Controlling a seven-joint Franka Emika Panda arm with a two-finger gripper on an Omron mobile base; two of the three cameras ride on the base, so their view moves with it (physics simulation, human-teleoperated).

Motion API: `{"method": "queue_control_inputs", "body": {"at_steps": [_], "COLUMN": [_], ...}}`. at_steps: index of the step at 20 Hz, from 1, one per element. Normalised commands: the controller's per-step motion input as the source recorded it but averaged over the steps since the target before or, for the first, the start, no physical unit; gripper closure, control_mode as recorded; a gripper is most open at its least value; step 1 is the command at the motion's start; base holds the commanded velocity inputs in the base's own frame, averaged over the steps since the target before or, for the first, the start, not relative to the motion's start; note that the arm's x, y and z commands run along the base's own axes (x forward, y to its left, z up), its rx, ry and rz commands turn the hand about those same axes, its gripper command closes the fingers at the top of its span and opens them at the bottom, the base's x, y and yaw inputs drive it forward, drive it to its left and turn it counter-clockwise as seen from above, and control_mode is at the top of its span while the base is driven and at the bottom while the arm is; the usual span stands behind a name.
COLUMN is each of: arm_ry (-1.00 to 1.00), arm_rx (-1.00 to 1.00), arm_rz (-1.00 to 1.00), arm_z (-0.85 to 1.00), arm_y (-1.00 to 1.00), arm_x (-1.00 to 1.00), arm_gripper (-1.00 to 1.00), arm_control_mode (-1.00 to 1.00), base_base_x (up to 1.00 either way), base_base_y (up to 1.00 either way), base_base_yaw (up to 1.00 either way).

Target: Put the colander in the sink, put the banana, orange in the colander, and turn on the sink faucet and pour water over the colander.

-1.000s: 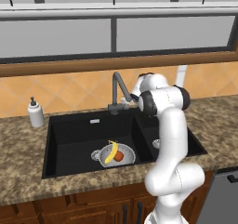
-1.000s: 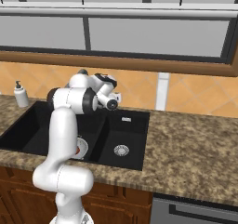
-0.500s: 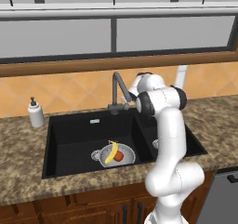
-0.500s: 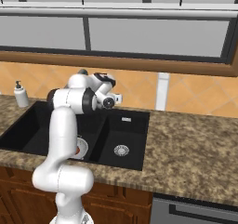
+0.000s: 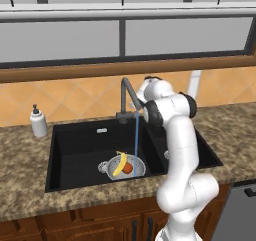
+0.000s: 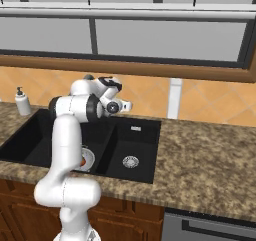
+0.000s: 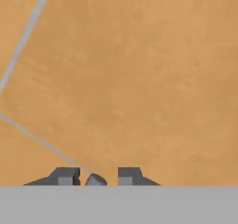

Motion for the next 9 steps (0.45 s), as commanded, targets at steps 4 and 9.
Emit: {"method": "queue_control_inputs", "body": {"at_steps": [4,9], "arm_ry": [0.03,0.00], "arm_rx": [0.00,0.00], "arm_rz": [-0.09,0.00], "arm_z": [-0.03,0.00], "arm_y": [-0.15,0.00], "arm_x": [-0.02,0.00], "arm_gripper": [1.00,1.00], "arm_control_mode": [-1.00,-1.00], "base_base_x": [0.00,0.00], "base_base_y": [0.00,0.00], "base_base_yaw": [0.00,0.00]}}
